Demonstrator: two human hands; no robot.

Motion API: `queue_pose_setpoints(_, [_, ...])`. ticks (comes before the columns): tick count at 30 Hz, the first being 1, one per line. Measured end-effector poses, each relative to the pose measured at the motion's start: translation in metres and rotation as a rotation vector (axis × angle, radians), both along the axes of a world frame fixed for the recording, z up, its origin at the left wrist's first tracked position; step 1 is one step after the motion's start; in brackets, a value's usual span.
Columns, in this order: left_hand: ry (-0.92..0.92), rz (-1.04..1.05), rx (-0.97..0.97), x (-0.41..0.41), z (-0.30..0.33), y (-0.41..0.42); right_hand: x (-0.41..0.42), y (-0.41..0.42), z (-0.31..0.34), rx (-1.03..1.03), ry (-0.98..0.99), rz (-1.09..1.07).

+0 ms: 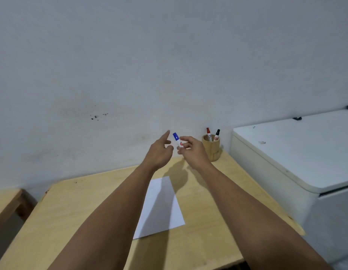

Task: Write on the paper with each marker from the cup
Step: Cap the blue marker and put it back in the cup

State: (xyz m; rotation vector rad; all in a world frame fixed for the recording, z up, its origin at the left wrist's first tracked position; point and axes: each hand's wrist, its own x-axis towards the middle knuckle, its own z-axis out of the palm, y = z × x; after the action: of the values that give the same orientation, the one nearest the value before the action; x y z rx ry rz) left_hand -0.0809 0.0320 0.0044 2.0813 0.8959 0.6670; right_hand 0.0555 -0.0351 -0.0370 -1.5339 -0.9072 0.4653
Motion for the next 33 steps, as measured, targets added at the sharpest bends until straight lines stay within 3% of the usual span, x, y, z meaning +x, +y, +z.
queue_pose_setpoints(7, [0.033, -0.033, 0.03, 0.109, -0.036, 0.0, 0.109, 0.005, 0.052, 0.065, -0.236, -0.354])
queue_pose_setpoints(14, [0.059, -0.007, -0.024, 0.171, -0.081, 0.018, 0.152, 0.016, 0.034, -0.116, -0.352, -0.351])
queue_pose_setpoints(19, [-0.017, -0.008, -0.044, 0.187, -0.097, 0.022, 0.16, 0.025, 0.018, -0.185, -0.403, -0.35])
queue_pose_setpoints(22, [-0.044, 0.004, -0.047, 0.189, -0.1, 0.023, 0.166, 0.033, 0.018, -0.18, -0.545, -0.422])
queue_pose_setpoints(24, [-0.042, 0.015, -0.043, 0.189, -0.102, 0.023, 0.17, 0.04, 0.021, -0.289, -0.636, -0.436])
queue_pose_setpoints(28, [-0.024, 0.025, -0.007, 0.188, -0.103, 0.024, 0.17, 0.057, 0.028, -0.587, -0.638, -0.411])
queue_pose_setpoints(33, [0.006, 0.029, 0.016, 0.19, -0.103, 0.024, 0.165, 0.066, 0.026, -0.684, -0.572, -0.383])
